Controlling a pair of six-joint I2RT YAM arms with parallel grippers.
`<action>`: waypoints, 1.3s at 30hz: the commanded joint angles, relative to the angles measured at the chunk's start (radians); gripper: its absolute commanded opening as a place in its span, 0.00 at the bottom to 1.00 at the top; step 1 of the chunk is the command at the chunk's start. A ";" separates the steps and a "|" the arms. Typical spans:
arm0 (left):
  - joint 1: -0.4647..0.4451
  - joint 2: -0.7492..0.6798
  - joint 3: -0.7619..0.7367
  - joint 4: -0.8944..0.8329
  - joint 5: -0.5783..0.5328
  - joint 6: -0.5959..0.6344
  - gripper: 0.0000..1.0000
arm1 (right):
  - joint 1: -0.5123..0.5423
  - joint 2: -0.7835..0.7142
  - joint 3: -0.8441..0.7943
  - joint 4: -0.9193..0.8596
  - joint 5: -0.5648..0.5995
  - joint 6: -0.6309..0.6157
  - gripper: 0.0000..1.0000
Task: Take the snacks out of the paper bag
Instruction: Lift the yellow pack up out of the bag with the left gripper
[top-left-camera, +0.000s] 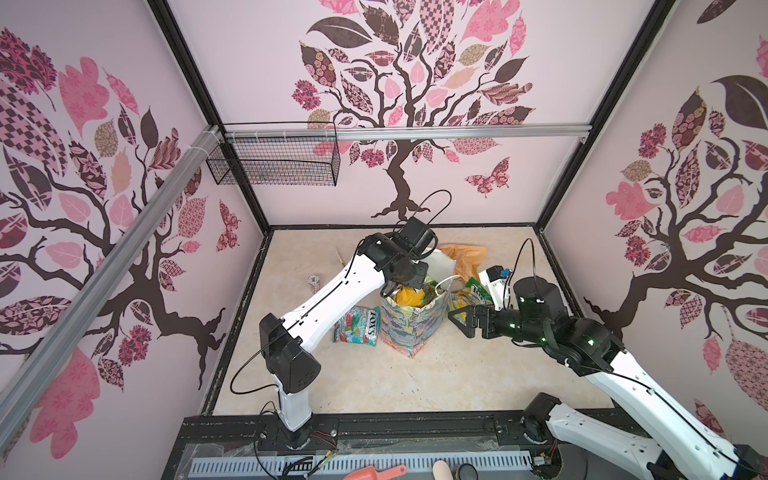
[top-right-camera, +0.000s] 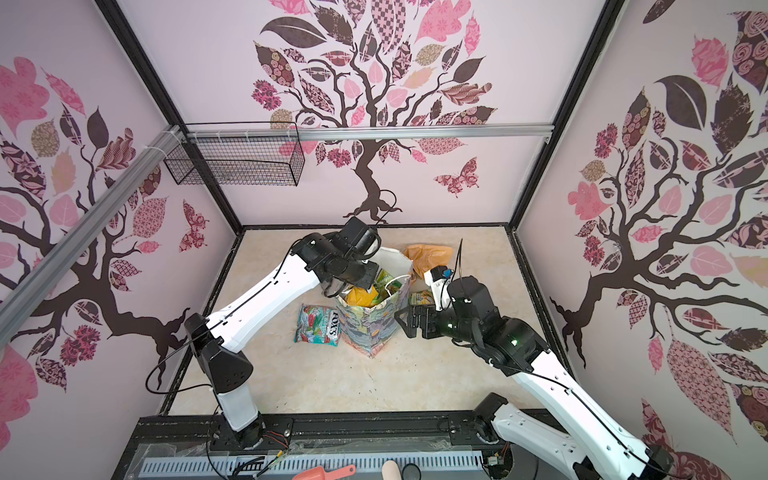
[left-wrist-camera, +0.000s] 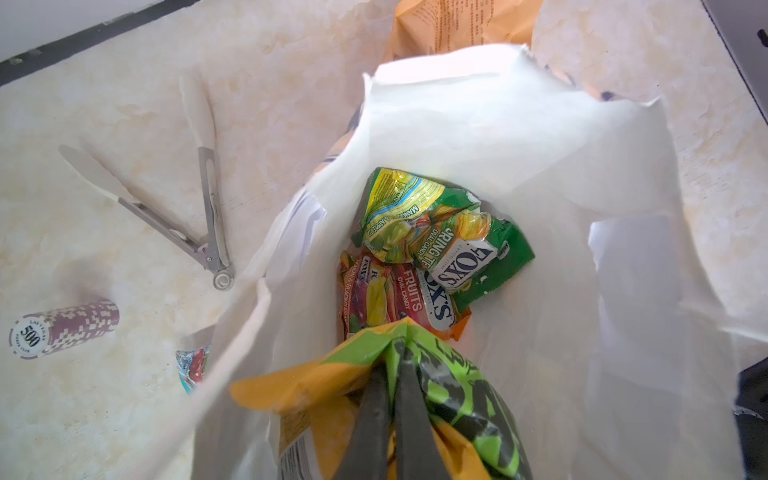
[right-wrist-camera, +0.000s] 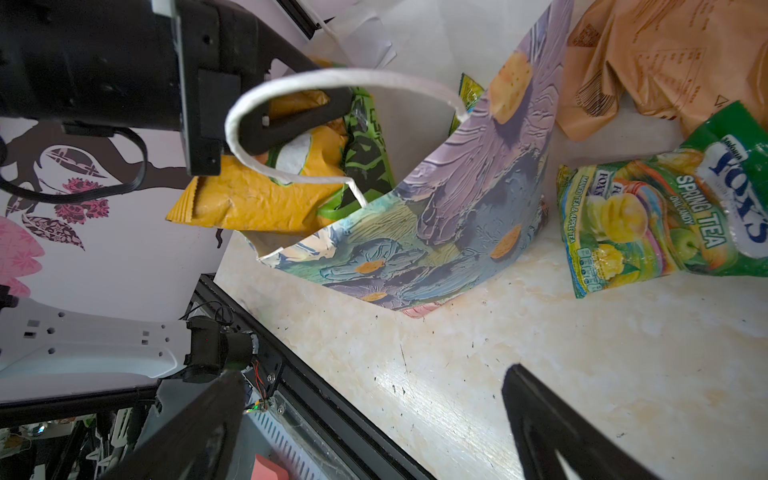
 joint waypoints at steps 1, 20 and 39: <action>-0.008 -0.029 0.033 0.000 -0.028 0.014 0.00 | 0.004 0.002 0.007 0.013 0.005 0.003 0.99; -0.084 -0.081 0.206 -0.048 -0.126 0.085 0.00 | 0.003 0.001 0.010 0.023 0.013 0.008 0.99; -0.089 -0.367 0.166 0.087 -0.337 0.088 0.00 | 0.003 -0.007 -0.001 0.046 0.058 0.010 1.00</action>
